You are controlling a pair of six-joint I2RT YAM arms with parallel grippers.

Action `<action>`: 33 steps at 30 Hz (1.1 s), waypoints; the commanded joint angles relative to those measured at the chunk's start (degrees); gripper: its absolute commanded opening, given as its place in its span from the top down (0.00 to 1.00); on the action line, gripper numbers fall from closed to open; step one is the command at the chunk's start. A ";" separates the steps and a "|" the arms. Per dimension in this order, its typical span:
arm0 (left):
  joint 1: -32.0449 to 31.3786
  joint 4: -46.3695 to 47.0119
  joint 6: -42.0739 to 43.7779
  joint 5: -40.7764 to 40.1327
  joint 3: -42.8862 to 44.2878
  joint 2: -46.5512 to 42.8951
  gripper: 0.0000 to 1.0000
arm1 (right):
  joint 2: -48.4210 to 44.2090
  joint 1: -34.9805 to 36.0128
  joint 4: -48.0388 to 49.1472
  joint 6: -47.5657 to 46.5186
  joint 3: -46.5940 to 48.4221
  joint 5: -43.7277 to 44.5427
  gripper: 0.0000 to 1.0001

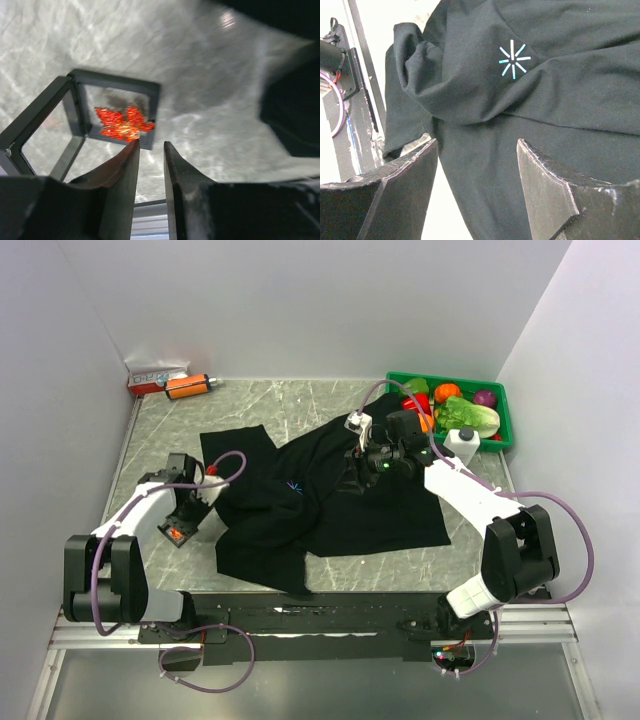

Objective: Remove the brooch from the garment

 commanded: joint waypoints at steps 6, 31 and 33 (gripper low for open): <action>-0.15 -5.89 -6.63 29.03 14.39 -2.35 0.65 | 0.05 0.37 1.09 0.03 2.69 -0.53 0.22; 3.54 17.48 -34.85 29.09 61.32 13.82 0.01 | 10.78 -0.34 -19.23 7.95 62.37 64.32 0.00; 4.06 17.48 -34.85 27.07 65.28 14.88 0.01 | 8.93 -0.51 -13.02 8.20 60.80 71.85 0.00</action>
